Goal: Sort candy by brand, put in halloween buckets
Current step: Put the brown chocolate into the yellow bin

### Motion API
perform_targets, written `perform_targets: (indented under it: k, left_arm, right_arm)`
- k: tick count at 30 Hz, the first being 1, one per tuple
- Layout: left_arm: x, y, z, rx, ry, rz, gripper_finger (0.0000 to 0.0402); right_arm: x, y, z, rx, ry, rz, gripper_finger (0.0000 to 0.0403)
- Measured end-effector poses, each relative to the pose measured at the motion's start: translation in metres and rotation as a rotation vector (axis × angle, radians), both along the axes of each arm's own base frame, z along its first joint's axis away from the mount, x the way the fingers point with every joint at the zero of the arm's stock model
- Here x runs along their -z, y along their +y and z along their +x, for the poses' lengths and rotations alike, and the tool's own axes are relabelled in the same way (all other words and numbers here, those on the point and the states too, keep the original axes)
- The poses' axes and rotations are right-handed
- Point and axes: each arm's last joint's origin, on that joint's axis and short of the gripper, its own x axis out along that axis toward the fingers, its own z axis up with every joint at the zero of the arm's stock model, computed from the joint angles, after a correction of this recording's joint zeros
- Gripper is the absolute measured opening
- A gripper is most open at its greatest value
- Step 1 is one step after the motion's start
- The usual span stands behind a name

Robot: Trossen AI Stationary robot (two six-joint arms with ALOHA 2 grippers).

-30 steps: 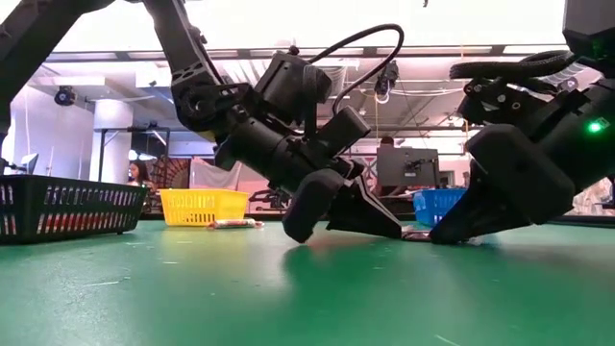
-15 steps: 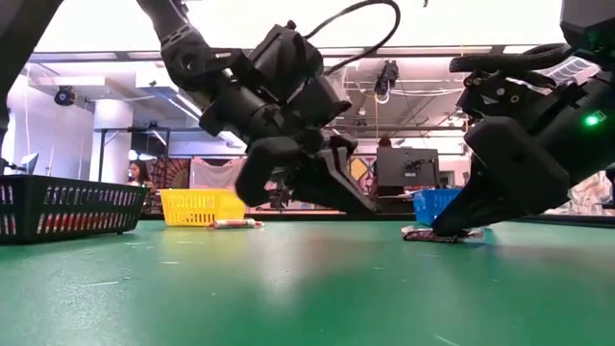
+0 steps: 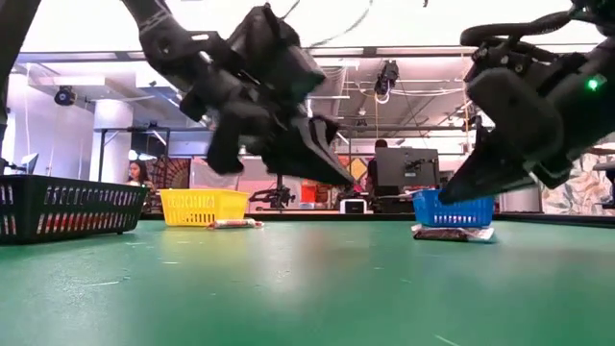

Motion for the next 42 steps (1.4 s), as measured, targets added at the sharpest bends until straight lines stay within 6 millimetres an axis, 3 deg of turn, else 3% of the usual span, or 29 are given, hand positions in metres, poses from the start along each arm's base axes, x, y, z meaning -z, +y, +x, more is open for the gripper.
perform_targets:
  k: [6,10,14,19,25,36,42]
  left_arm:
    - [-0.009,-0.003,-0.022,0.115,-0.161,-0.064,0.0000]
    - [-0.013,-0.003,-0.029,0.037,-0.272,-0.092,0.0000]
    - [-0.006,0.003,-0.021,-0.103,-0.283,-0.018,0.0000]
    - [0.012,0.002,0.006,-0.100,-0.255,-0.010,0.0000]
    - [0.027,0.006,0.032,-0.123,-0.244,-0.013,0.0000]
    - [0.053,0.012,0.055,-0.142,-0.091,-0.005,0.0000]
    - [0.057,0.012,0.061,-0.143,-0.059,-0.005,0.0000]
  right_arm:
    - [-0.014,-0.007,-0.010,-0.005,-0.030,0.115,0.0007]
    - [-0.021,-0.017,-0.023,0.046,0.034,0.438,0.0008]
    - [-0.028,-0.021,-0.037,0.173,-0.025,0.671,0.0008]
    - [-0.033,-0.025,-0.050,0.270,-0.104,0.806,0.0009]
    - [-0.027,-0.026,-0.053,0.324,-0.121,0.808,0.0029]
    - [-0.013,-0.028,-0.046,0.378,-0.147,0.764,0.0153]
    - [-0.012,-0.034,-0.043,0.379,-0.145,0.745,0.0194]
